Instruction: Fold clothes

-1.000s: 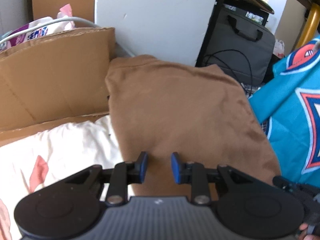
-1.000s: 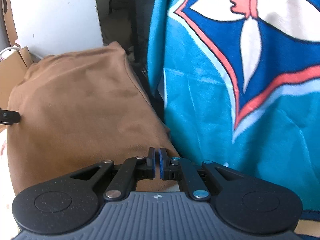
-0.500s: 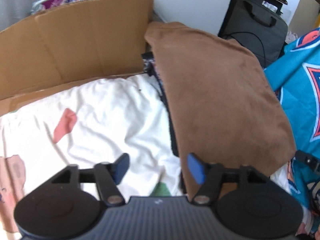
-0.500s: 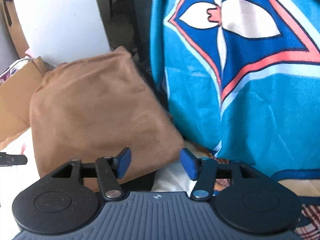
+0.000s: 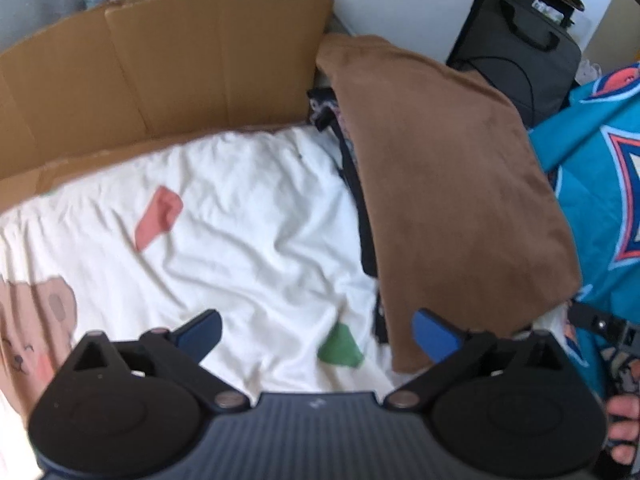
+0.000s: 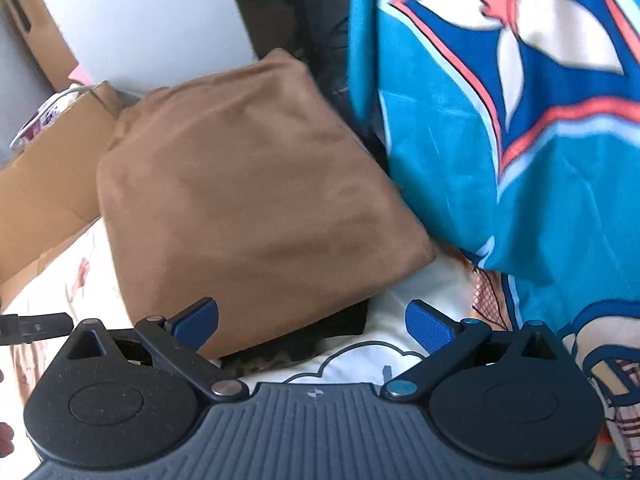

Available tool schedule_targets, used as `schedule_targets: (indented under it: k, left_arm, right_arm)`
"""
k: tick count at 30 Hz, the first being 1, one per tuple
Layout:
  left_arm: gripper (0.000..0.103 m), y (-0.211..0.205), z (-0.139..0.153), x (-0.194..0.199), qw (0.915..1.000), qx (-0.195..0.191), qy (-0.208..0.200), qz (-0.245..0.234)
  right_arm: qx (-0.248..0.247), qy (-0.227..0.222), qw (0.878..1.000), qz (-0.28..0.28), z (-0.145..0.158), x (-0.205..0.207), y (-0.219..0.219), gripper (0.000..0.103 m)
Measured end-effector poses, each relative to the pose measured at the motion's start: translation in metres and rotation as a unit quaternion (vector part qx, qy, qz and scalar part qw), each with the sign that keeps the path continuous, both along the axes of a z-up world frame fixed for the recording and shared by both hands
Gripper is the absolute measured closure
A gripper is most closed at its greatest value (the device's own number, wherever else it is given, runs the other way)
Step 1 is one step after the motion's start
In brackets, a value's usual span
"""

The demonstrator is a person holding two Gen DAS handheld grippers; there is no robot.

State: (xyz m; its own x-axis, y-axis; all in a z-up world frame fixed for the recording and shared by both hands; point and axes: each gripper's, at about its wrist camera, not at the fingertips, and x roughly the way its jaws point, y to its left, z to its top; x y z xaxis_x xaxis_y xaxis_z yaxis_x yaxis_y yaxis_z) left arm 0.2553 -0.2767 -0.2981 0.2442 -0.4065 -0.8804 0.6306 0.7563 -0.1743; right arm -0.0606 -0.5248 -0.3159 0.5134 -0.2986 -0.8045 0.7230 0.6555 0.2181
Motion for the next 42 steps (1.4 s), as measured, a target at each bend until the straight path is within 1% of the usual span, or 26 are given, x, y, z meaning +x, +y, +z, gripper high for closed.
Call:
schedule_targets:
  k: [3,5,6,10,14,17,21,27,29,35,39,42]
  left_arm:
    - [0.0,0.004,0.004,-0.002,0.9999,-0.001,0.014,0.004]
    - [0.0,0.003,0.011,-0.006,0.9999,0.014,-0.001,-0.003]
    - [0.0,0.004,0.014,-0.007,0.9999,0.016,-0.001,-0.003]
    - [0.0,0.009,0.03,-0.01,0.9996,0.028,-0.004,0.0]
    - [0.0,0.02,0.051,-0.012,0.9993,0.035,0.0,0.014]
    - [0.0,0.028,0.068,-0.016,0.9985,0.049,-0.001,0.024]
    - [0.0,0.043,0.095,-0.018,0.998,0.047,0.007,0.042]
    - [0.0,0.061,0.143,-0.02,0.9966,0.052,0.001,0.063]
    - [0.0,0.066,0.161,-0.022,0.9961,0.056,-0.001,0.068]
    - [0.0,0.082,0.215,-0.036,0.9942,0.067,-0.009,0.083]
    - [0.0,0.091,0.249,-0.05,0.9948,0.059,-0.016,0.082]
    - [0.0,0.102,0.271,-0.06,0.9952,0.05,-0.018,0.082]
  right_arm:
    - [-0.006,0.008,1.0,0.013,0.011,0.004,0.008,0.0]
    - [0.003,0.007,1.0,0.016,0.017,0.004,0.01,0.0]
    - [0.01,0.006,1.0,0.018,0.019,0.004,0.01,0.0]
    - [0.03,0.027,0.999,0.008,0.026,0.011,0.008,0.0]
    - [0.038,0.039,0.999,0.004,0.048,0.014,0.01,0.0]
    - [0.045,0.046,0.998,0.0,0.066,0.015,0.014,0.0]
    - [0.035,0.056,0.998,0.004,0.098,0.018,0.023,0.0]
    - [0.038,0.065,0.997,0.024,0.151,0.022,0.044,0.0]
    - [0.043,0.066,0.996,0.031,0.17,0.021,0.053,0.0]
    - [0.03,0.066,0.996,0.046,0.236,0.014,0.079,0.0]
    - [0.028,0.072,0.995,0.069,0.269,0.012,0.093,0.0]
    - [0.021,0.067,0.995,0.075,0.292,0.005,0.105,0.0]
